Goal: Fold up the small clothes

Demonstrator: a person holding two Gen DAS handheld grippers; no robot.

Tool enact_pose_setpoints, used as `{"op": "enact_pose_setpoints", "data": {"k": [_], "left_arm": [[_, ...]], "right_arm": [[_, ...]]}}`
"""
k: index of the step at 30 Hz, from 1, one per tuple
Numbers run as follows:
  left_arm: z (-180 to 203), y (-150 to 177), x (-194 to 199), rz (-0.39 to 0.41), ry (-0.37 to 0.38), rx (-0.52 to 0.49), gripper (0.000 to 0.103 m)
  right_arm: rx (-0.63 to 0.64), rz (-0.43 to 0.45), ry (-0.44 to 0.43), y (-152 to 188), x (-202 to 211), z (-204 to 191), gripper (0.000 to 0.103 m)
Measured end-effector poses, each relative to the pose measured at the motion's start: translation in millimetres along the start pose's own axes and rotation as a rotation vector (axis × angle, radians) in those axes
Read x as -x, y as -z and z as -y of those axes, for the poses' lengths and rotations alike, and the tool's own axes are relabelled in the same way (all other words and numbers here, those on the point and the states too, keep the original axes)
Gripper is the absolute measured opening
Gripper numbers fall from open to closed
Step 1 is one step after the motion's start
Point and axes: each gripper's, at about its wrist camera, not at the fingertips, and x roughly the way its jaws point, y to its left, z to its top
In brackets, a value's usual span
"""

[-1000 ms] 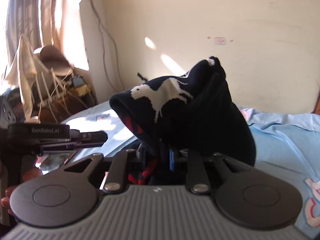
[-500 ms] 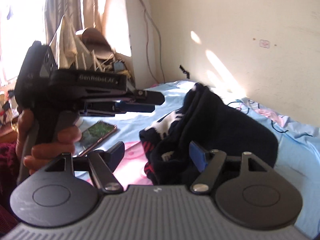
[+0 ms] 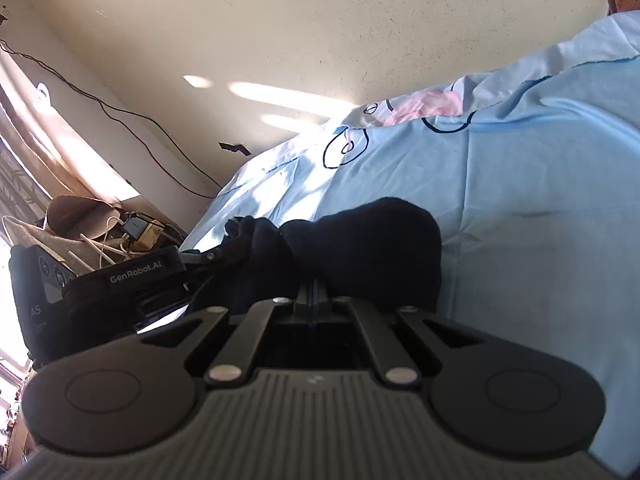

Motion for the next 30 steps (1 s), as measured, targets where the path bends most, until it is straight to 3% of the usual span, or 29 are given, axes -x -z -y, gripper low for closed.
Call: {"op": "enact_pose_setpoints", "data": {"k": [2,5,7,8,9,11,13,18,21,22,23,25,27,28,30], "left_arm": [[2.6,-1.8,7.6,-0.013,0.0,0.002,0.013],[8.9,-0.5,32.6,0.007,0.02,-0.009,0.015],[9.8,1.5,54.9,0.049,0.032,-0.007,0.036],[9.9,3.4,67.7,0.084,0.004,-0.003,0.068],[9.0,6.9,79.7,0.126,-0.028,-0.006,0.087],[4.9,12.6,93.6,0.162,-0.052,-0.023,0.091],[-3.1,15.7,96.0,0.134,-0.053,-0.005,0.095],[-20.4,24.2,72.8,0.015,-0.028,0.066,0.1],[-32.5,33.1,53.5,-0.088,0.054,0.14,0.102],[-35.5,37.5,47.7,-0.114,0.082,0.16,0.101],[-33.7,40.1,49.6,-0.092,0.084,0.15,0.1],[-23.7,46.1,43.9,-0.118,0.076,0.113,0.074],[-10.5,47.7,38.4,-0.134,0.044,0.084,0.068],[-1.2,44.1,37.3,-0.139,0.05,0.049,0.065],[16.0,33.2,35.3,-0.136,0.104,0.005,0.062]], "right_arm": [[0.043,-0.004,0.016,1.2,4.7,-8.9,0.003],[-0.009,0.03,-0.035,0.6,25.6,-5.5,0.028],[-0.043,0.102,-0.062,4.9,49.7,3.2,0.076],[-0.049,0.133,-0.042,9.3,60.1,6.0,0.085],[-0.047,0.166,-0.024,13.8,69.6,11.2,0.089],[-0.047,0.159,-0.028,22.7,80.8,21.2,0.089],[-0.082,0.129,-0.025,29.1,81.8,33.5,0.089],[-0.144,0.065,-0.064,36.4,59.5,45.3,0.089],[-0.156,0.016,-0.101,36.2,35.5,43.6,0.089],[-0.123,0.011,-0.109,35.5,27.3,38.9,0.089],[-0.084,-0.006,-0.109,34.5,18.3,32.4,0.089],[-0.016,-0.011,-0.079,34.0,7.2,17.9,0.087],[0.053,0.005,-0.053,32.4,5.4,7.4,0.06],[0.064,0.023,-0.07,29.0,9.0,6.5,0.052],[0.082,0.073,-0.092,20.8,19.8,7.4,0.048]]}}
